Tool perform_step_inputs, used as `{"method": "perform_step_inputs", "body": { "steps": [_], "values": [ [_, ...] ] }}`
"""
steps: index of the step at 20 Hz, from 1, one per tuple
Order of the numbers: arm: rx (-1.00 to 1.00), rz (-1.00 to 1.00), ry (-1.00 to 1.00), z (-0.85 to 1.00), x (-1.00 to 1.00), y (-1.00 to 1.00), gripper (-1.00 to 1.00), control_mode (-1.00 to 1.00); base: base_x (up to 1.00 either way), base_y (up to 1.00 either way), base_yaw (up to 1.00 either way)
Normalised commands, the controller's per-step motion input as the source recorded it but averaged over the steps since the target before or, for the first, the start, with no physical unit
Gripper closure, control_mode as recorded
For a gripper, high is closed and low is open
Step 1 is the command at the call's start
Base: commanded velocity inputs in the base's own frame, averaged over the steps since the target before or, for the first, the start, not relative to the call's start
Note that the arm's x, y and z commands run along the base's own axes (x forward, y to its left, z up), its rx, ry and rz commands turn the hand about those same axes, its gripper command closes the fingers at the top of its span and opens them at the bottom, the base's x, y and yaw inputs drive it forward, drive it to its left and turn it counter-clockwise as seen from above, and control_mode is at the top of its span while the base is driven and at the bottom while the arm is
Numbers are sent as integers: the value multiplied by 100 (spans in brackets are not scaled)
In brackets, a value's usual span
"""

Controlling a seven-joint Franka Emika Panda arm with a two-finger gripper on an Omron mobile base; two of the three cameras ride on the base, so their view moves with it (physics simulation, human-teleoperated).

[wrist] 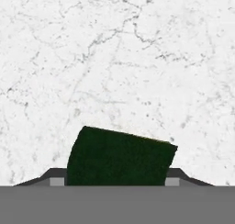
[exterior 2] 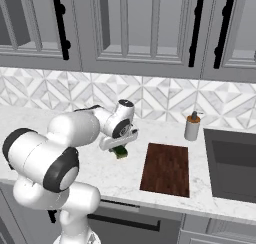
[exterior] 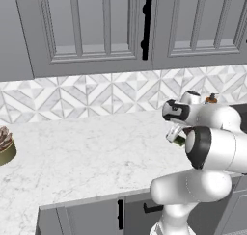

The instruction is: Pick up the sponge from the counter and clean the cutting board by briefly scrubbing or pressing down on the cutting board. Once finished, release the sponge.

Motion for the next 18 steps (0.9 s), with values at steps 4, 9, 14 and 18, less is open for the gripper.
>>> {"method": "perform_step_inputs", "body": {
  "steps": [4,9,14,18],
  "values": [
    [6,-3,0,30,14,-68,100,-100,0,0,0],
    [0,0,0,0,-3,-23,100,-100,0,0,0],
    [0,0,0,0,1,-84,100,-100,0,0,0],
    [0,0,0,-1,14,-38,100,-100,0,0,0]
  ]
}}
